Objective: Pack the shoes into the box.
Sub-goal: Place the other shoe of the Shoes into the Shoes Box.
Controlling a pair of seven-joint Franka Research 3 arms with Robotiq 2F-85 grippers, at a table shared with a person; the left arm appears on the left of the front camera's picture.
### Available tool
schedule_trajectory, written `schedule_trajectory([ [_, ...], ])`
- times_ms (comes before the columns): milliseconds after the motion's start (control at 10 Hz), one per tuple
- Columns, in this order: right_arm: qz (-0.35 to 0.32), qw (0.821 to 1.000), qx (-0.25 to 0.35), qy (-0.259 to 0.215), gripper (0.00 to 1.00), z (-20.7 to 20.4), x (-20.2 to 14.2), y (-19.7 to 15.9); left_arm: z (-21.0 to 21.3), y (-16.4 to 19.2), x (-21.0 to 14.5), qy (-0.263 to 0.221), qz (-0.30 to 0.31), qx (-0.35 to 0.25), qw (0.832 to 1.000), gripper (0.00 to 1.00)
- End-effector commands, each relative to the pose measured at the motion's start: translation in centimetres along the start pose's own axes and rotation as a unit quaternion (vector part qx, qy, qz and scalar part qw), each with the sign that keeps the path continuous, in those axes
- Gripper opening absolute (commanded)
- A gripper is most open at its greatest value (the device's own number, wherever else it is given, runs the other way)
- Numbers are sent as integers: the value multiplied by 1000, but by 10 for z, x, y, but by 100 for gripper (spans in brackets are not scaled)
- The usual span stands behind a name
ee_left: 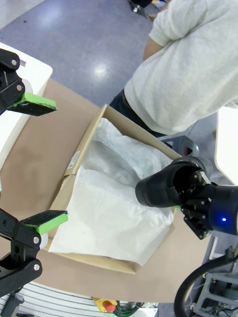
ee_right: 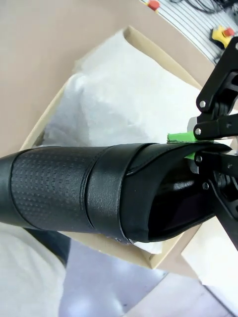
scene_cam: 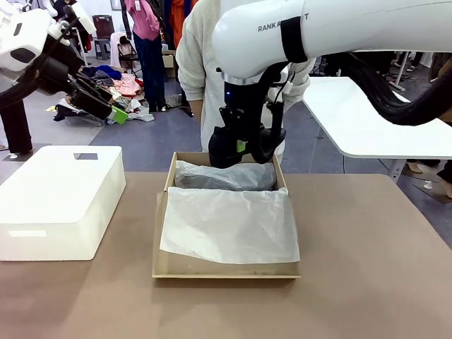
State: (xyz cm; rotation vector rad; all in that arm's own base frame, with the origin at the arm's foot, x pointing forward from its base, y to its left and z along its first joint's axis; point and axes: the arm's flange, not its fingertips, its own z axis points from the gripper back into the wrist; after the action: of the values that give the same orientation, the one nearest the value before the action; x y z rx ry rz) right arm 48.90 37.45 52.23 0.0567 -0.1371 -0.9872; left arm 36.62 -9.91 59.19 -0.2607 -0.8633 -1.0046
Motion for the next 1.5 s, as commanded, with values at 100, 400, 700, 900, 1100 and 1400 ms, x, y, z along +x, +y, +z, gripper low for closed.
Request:
schedule_trajectory([
  [100, -111, 994, 9, -19, 0, -5, -25, 19, 0, 2, 0, -5, -6, -6, 1000, 100],
  [400, -180, 984, 13, 2, 0, -15, -42, 37, 0, 2, 0, -5, -6, -6, 1000, 100],
  [700, -199, 980, 1, -10, 0, -21, -49, 42, 0, 2, 0, -5, -6, -6, 1000, 100],
  [900, -182, 983, -1, 13, 0, -28, -44, 35, 0, 2, 0, -5, -6, -6, 1000, 100],
  [1100, -182, 983, -1, 13, 0, -28, -44, 35, 0, 2, 0, -5, -6, -6, 1000, 100],
  [1400, -221, 975, 4, 23, 0, -36, -63, 43, 0, 2, 0, -5, -6, -6, 1000, 100],
])
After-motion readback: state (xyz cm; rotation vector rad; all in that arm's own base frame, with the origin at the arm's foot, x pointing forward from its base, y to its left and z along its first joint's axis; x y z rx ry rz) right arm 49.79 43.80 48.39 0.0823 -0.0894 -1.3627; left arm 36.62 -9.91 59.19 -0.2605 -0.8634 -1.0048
